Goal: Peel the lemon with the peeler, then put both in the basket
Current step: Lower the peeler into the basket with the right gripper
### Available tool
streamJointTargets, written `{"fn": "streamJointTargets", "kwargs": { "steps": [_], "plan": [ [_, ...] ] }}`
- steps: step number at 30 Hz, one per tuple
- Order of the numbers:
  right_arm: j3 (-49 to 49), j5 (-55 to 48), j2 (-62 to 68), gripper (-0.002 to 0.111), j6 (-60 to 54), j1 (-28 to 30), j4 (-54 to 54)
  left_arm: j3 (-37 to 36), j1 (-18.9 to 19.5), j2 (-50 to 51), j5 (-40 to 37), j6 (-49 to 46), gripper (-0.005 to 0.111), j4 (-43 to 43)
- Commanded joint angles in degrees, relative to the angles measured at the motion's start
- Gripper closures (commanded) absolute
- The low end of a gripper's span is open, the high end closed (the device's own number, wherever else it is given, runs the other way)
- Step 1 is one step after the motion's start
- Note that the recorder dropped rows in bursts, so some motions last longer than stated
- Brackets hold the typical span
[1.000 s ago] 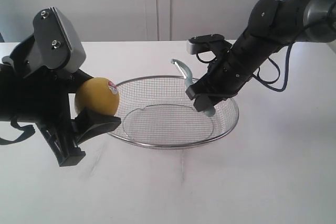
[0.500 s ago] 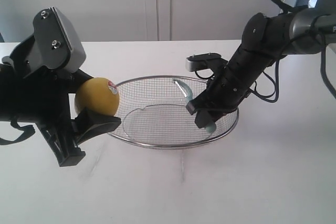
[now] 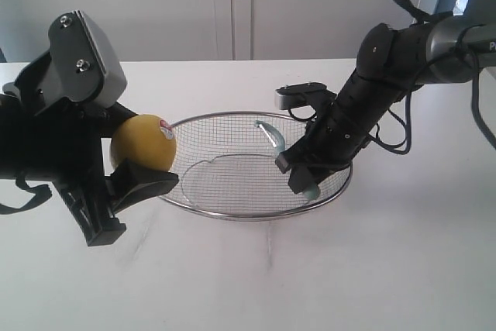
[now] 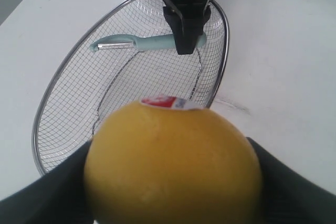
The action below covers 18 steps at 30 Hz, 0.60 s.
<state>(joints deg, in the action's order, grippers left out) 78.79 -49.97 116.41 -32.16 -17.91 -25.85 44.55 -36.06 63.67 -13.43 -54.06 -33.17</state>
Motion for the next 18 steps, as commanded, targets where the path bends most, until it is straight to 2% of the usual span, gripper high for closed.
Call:
{"fn": "streamJointTargets", "kwargs": {
  "steps": [1,18],
  "plan": [
    [-0.22,0.37,-0.17,0.108,-0.61,0.31,-0.27,-0.09,-0.06,-0.31,-0.22,0.46,0.107,-1.29],
    [-0.22,0.16,0.43,0.108,-0.61,0.31,-0.16,-0.09,-0.06,-0.31,-0.22,0.46,0.107,-1.29]
  ]
}}
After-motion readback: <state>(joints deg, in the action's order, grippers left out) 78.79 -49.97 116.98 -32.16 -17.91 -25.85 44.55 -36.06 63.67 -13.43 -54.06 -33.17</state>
